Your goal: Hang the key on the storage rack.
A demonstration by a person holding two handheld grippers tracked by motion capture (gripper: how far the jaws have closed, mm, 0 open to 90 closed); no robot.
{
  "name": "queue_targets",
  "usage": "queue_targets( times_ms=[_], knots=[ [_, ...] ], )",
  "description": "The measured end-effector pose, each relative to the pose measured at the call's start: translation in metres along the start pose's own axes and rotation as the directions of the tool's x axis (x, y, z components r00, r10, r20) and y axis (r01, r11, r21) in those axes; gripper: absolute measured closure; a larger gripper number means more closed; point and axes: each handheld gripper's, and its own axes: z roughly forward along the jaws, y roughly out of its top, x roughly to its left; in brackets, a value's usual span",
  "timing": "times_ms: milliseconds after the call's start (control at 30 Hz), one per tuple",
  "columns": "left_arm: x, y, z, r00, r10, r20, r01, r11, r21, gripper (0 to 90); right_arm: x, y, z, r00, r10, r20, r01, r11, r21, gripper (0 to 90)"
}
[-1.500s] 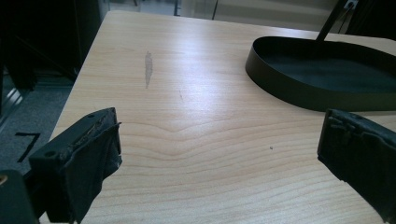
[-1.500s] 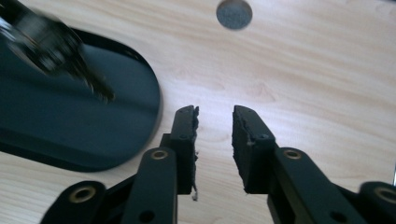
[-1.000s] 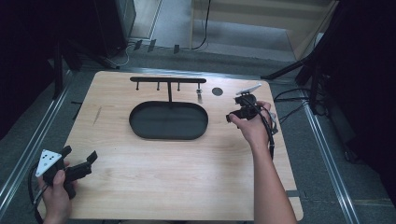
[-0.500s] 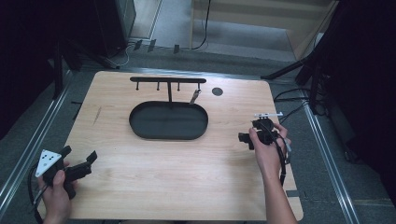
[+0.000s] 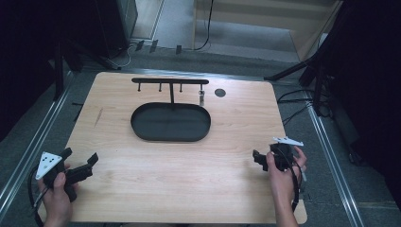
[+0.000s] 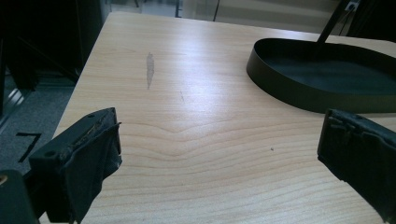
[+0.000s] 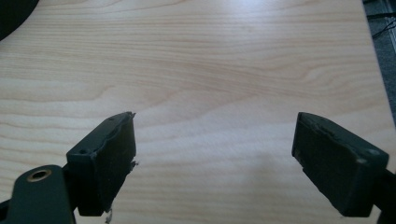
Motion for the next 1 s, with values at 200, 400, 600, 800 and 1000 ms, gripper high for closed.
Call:
queue_targets(
  times_ms=[200, 400, 600, 800, 1000],
  knots=[
    [0.000, 0.000, 0.000, 1.0000, 0.003, -0.002, -0.003, 1.0000, 0.001, 0.0, -0.027, -0.030, -0.010, 0.9986, 0.053, 0.008, -0.052, 0.9924, -0.112, 14.4],
    [0.000, 0.000, 0.000, 1.0000, 0.003, -0.002, -0.003, 1.0000, -0.001, 0.0, -0.050, -0.055, -0.022, 0.9953, 0.096, -0.018, -0.097, 0.9791, -0.178, 14.6],
    [0.000, 0.000, 0.001, 1.0000, 0.005, 0.003, -0.005, 1.0000, 0.005, 0.0, -0.063, -0.076, -0.033, 0.9950, 0.094, -0.034, -0.099, 0.9638, -0.248, 14.2],
    [0.000, 0.001, 0.002, 0.9999, 0.005, 0.009, -0.006, 0.9999, 0.011, 0.0, -0.066, -0.082, -0.033, 0.9960, 0.087, -0.022, -0.089, 0.9413, -0.326, 15.8],
    [-0.001, 0.001, 0.002, 0.9999, 0.011, 0.008, -0.012, 0.9998, 0.017, 0.0, -0.068, -0.082, -0.033, 0.9936, 0.110, -0.027, -0.112, 0.9343, -0.338, 17.9]
  ],
)
